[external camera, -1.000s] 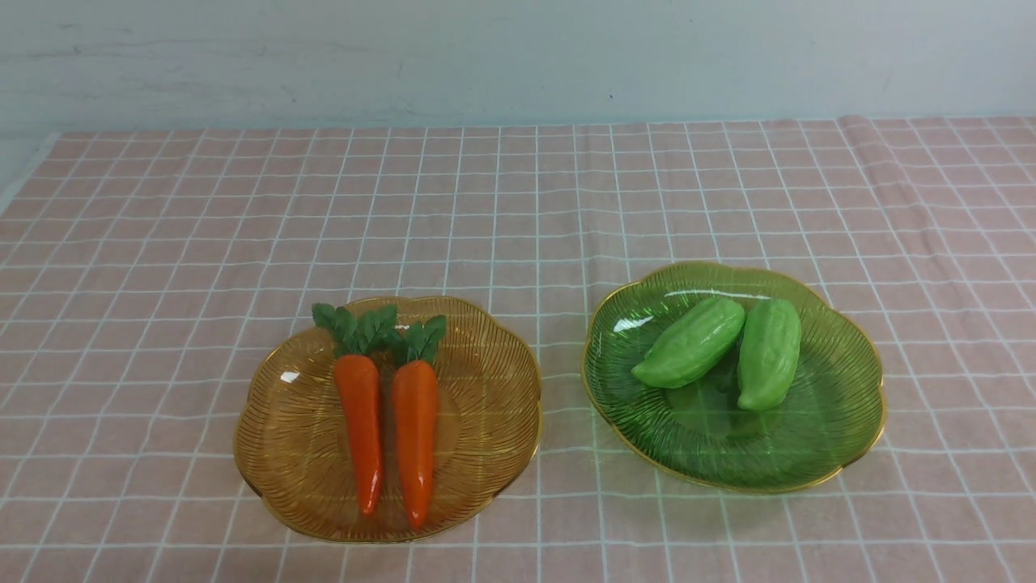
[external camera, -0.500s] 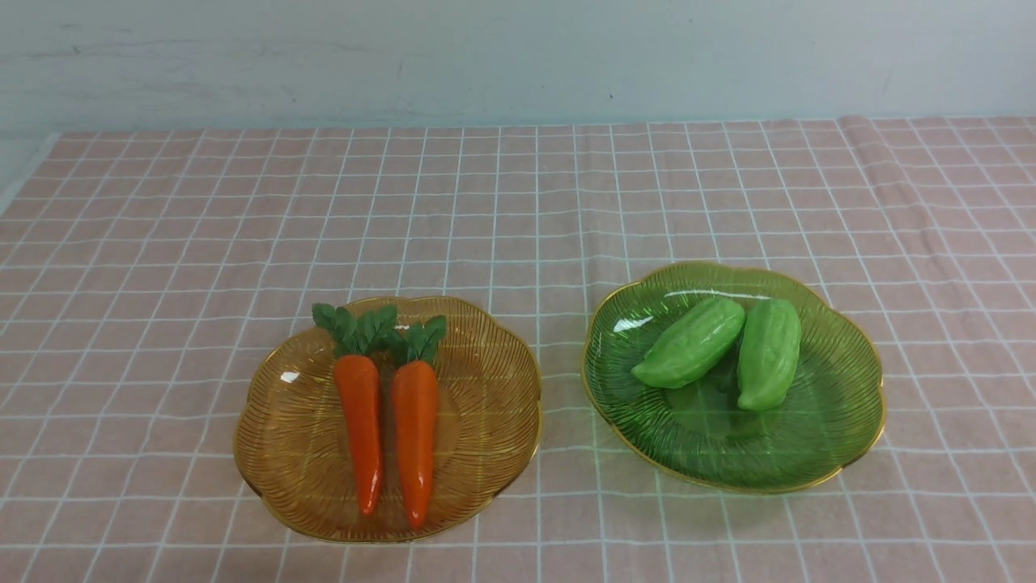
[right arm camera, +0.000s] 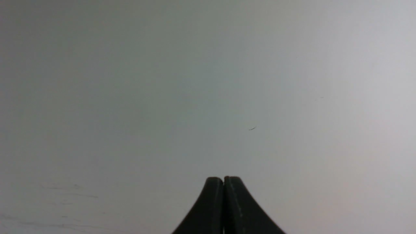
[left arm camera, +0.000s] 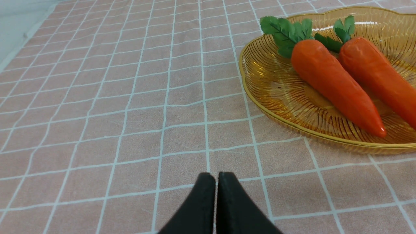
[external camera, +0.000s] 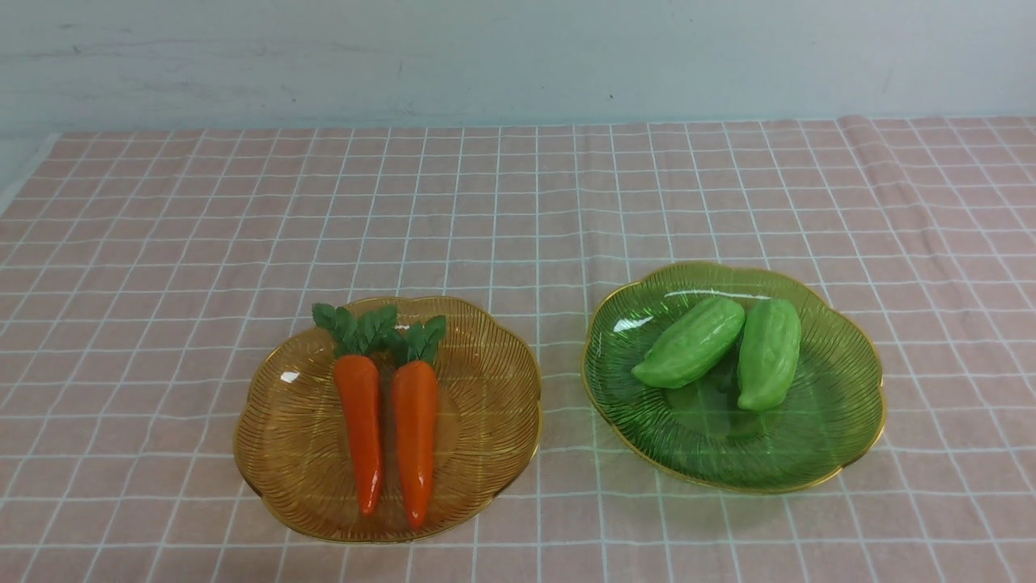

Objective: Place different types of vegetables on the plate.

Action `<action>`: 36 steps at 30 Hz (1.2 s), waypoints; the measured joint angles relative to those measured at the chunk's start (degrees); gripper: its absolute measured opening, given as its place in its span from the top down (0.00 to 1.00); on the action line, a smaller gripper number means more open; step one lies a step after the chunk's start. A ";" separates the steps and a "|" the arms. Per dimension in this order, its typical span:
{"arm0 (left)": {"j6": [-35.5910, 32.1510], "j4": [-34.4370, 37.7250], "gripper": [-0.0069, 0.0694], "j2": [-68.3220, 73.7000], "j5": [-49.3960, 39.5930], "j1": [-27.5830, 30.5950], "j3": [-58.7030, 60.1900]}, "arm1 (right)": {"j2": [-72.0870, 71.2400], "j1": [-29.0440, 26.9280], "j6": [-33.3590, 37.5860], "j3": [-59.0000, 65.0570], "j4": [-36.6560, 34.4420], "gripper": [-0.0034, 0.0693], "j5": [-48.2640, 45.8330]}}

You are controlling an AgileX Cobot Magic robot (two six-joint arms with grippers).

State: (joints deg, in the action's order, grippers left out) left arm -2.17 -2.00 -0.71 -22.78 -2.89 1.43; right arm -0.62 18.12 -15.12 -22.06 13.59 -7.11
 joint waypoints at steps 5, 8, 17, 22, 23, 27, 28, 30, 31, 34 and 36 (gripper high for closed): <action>0.00 0.00 0.91 0.00 0.00 0.00 0.00 | 0.00 0.00 5.80 0.00 -11.16 0.97 -2.12; 0.00 0.00 0.91 0.00 0.00 0.00 0.00 | 0.00 0.00 9.46 0.00 -15.15 0.97 -3.87; 0.00 0.00 0.91 0.00 0.00 0.00 0.00 | 0.00 -0.21 12.50 0.85 -15.53 0.97 -10.27; 0.00 0.00 0.91 0.00 0.00 0.00 0.00 | 0.00 -5.29 12.75 6.80 -9.49 0.97 -11.25; 0.00 0.00 0.91 0.00 0.00 0.00 0.00 | 0.00 -7.19 12.75 8.35 -8.65 0.97 -11.33; 0.00 0.00 0.91 0.00 0.00 0.02 0.00 | 0.00 -12.49 12.75 14.72 -7.44 0.97 -11.70; 0.00 0.00 0.91 0.00 0.00 0.02 0.00 | 0.00 -13.34 12.75 16.43 -7.44 0.97 -11.80; 0.00 0.00 0.91 0.00 0.00 0.02 0.00 | 0.00 -15.19 12.75 19.81 -7.55 0.97 -11.87; 0.00 0.00 0.91 0.00 0.00 0.02 0.00 | 0.00 -15.92 12.62 20.99 -7.67 0.97 -11.91; 0.00 0.00 0.91 0.00 0.12 0.02 0.00 | 0.05 -17.37 11.58 23.60 -8.07 0.97 -13.83; 0.00 0.00 0.91 0.00 0.12 0.02 0.00 | 0.05 -17.53 11.32 23.62 -8.32 0.97 -14.84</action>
State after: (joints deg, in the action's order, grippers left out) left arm -2.17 -2.00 -0.71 -22.66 -2.87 1.43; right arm -0.57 0.59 -3.80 1.56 5.26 -21.95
